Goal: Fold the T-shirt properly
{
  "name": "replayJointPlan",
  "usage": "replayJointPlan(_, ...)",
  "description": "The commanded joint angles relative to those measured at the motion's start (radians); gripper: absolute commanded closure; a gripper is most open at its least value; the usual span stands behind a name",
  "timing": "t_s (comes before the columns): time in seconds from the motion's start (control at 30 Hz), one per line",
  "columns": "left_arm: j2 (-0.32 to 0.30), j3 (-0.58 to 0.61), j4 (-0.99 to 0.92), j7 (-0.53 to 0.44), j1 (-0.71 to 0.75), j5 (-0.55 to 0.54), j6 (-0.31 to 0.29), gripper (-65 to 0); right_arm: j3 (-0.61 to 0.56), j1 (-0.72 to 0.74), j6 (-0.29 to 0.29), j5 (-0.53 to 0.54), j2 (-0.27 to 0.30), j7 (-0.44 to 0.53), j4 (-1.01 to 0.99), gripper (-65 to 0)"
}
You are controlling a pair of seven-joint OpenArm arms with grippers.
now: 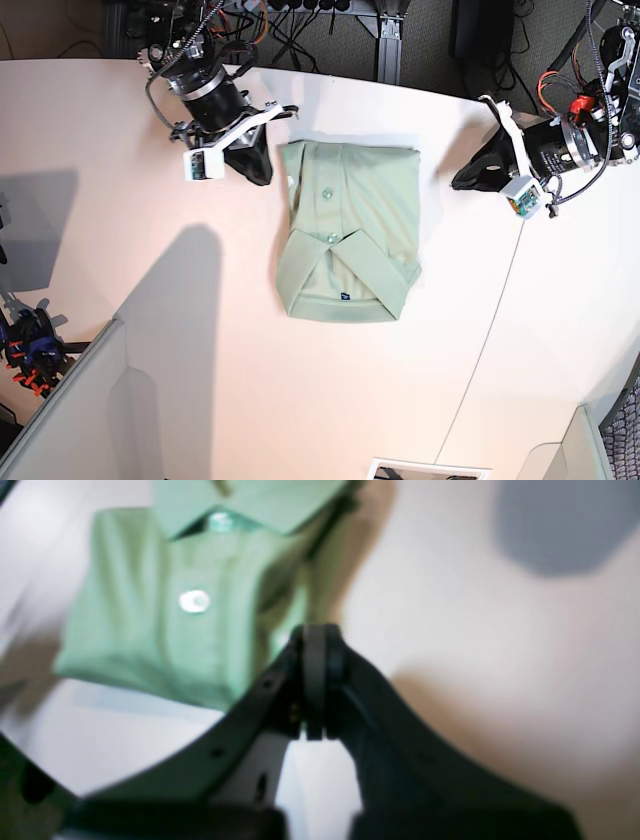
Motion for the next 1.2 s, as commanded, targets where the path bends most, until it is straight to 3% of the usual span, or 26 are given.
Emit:
replayJointPlan(0.0, -0.009, -0.018, 0.020, -0.019, 0.000, -0.018, -0.006, 0.0, -0.009, 0.005, 0.003, 0.002, -0.006, 0.027, 0.012, 0.0)
replayJointPlan(0.13, -0.009, -0.063, 0.020, -0.019, 0.035, -0.018, -0.006, 0.0, -0.048, 0.005, 0.003, -0.013, -0.030, 0.031, 0.012, 0.0)
replayJointPlan(0.3, -0.009, -0.147, 0.029, -0.019, 0.097, -0.035, -0.006, 0.0, -0.037, 0.005, 0.003, -0.121, -0.028, 0.031, 0.012, 0.0)
replayJointPlan(0.5, -0.008, -0.229, 0.055, -0.019, 0.175, -0.137, -0.006, 0.0, 0.091, 0.021, 0.002, -0.076, -0.028, 0.071, 0.001, 0.0)
replayJointPlan(0.63, -0.006, -0.229, 0.055, -0.019, 0.174, -0.140, -0.006, 0.0, 0.095, 0.079, 0.002, -0.039, -0.015, 0.072, -0.101, 0.0)
replayJointPlan(0.8, -0.006, -0.229, 0.054, -0.019, 0.174, -0.121, -0.006, 0.0, 0.025, 0.139, 0.004, 0.025, -0.017, 0.067, -0.209, 0.0)
replayJointPlan(1.03, -0.006, -0.229, 0.054, 0.025, 0.183, -0.117, -0.006, 0.0, -0.129, 0.138, 0.003, 0.001, -0.018, 0.057, -0.208, 0.0)
replayJointPlan(1.17, -0.006, -0.229, 0.054, 0.027, 0.184, -0.117, -0.006, 0.0, -0.149, 0.138, 0.003, -0.040, -0.018, 0.060, -0.208, 0.0)
